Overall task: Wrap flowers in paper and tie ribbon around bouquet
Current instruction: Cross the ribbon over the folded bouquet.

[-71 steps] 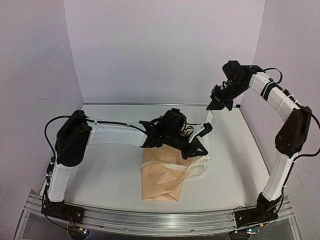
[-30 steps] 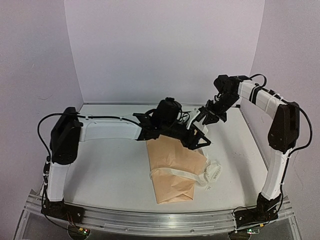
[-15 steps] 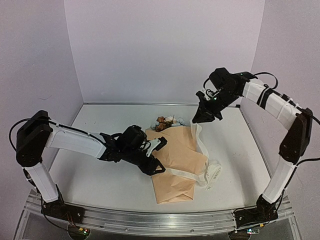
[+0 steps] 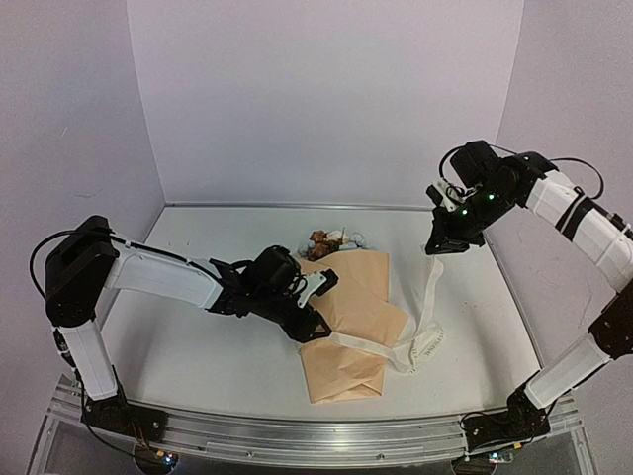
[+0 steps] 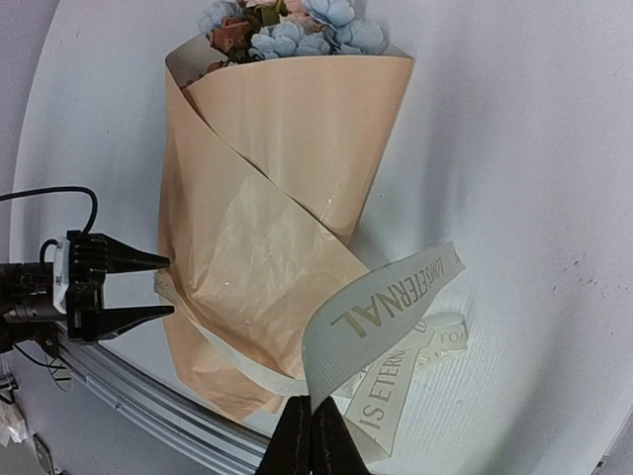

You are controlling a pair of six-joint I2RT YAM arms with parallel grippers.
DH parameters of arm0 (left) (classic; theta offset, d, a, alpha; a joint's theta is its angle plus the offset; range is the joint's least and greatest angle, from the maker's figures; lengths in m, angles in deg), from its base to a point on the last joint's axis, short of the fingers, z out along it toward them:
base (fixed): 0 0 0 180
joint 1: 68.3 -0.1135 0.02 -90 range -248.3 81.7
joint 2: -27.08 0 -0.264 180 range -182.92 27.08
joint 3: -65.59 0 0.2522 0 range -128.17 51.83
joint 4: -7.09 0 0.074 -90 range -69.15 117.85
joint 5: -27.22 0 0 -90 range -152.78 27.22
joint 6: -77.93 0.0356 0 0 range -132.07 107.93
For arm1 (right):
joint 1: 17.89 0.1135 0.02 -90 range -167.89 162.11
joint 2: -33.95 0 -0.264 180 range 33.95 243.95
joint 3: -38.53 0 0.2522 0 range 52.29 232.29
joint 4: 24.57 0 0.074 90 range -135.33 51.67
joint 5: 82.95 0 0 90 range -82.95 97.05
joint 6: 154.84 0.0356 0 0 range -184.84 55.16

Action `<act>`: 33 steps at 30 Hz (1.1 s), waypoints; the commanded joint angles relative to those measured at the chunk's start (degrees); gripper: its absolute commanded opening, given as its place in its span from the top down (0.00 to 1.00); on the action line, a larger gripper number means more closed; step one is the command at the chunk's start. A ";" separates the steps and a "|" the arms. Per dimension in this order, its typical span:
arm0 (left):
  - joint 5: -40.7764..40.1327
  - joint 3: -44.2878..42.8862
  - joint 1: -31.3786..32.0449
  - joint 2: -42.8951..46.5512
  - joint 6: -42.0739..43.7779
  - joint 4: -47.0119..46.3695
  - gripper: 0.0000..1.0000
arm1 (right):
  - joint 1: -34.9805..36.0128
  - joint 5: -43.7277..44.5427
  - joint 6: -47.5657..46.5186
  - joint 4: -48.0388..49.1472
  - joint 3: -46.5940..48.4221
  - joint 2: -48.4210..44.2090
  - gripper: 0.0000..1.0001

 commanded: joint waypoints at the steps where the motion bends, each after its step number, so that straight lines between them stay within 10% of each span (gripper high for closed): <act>1: -2.88 3.15 0.25 4.15 -0.54 -1.09 0.49 | -0.02 2.56 -1.64 -1.63 -1.41 -3.86 1.00; 11: -3.53 5.25 0.65 3.24 -2.58 -2.58 0.60 | -0.02 -0.20 -2.04 -0.87 -4.69 -6.58 1.00; 19: -8.55 3.84 0.62 1.93 -2.19 -3.96 0.98 | -0.02 -7.32 -2.43 -0.28 -2.85 -6.12 1.00; 33: -19.10 -0.26 -2.13 0.97 2.06 -5.28 1.00 | -0.65 -5.70 -5.27 0.07 -3.85 -3.44 1.00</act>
